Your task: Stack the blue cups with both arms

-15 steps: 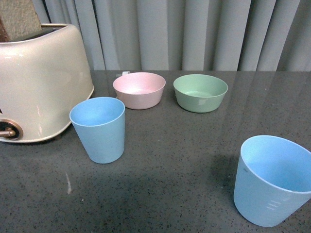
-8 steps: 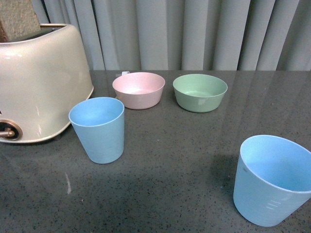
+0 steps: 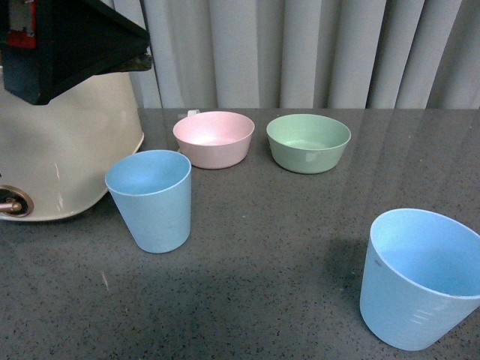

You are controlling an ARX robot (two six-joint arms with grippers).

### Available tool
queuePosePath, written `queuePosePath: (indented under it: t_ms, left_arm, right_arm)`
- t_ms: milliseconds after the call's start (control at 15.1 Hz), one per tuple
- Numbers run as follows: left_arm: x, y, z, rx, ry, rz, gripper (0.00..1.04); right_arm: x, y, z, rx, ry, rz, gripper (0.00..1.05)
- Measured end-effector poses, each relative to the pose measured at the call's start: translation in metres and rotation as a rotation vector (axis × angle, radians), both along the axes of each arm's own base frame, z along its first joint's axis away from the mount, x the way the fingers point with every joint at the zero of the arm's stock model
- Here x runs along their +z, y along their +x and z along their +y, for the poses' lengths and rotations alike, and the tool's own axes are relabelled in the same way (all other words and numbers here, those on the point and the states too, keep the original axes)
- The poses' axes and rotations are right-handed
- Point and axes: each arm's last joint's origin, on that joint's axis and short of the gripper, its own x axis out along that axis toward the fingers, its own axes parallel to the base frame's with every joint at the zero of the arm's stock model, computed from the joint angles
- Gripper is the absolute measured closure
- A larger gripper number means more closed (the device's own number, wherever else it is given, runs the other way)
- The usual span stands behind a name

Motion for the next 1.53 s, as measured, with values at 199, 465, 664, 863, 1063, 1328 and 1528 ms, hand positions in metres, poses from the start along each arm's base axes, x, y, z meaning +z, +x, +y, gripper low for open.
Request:
queuePosePath:
  t_ms: [199, 465, 664, 863, 1063, 1328, 1528]
  left_arm:
    - [-0.004, 0.017, -0.012, -0.158, 0.134, 0.127, 0.07]
    - [-0.023, 0.018, -0.028, -0.279, 0.213, 0.234, 0.07]
    - [-0.054, 0.032, -0.04, -0.302, 0.325, 0.296, 0.07]
    - [-0.06, 0.038, -0.042, -0.295, 0.348, 0.3, 0.07]
    - [-0.068, 0.042, -0.044, -0.297, 0.369, 0.312, 0.2]
    - [-0.067, 0.04, -0.048, -0.312, 0.374, 0.314, 0.65]
    - [-0.064, 0.042, -0.048, -0.31, 0.373, 0.307, 0.92]
  right_arm:
    - [0.0, 0.0, 0.0, 0.0, 0.0, 0.0, 0.07]
    - [0.0, 0.0, 0.0, 0.0, 0.0, 0.0, 0.07]
    - [0.0, 0.0, 0.0, 0.0, 0.0, 0.0, 0.07]
    - [0.0, 0.0, 0.0, 0.0, 0.0, 0.0, 0.07]
    - [0.0, 0.0, 0.0, 0.0, 0.0, 0.0, 0.07]
    - [0.0, 0.0, 0.0, 0.0, 0.0, 0.0, 0.07]
    - [0.0, 0.0, 0.0, 0.0, 0.0, 0.0, 0.07]
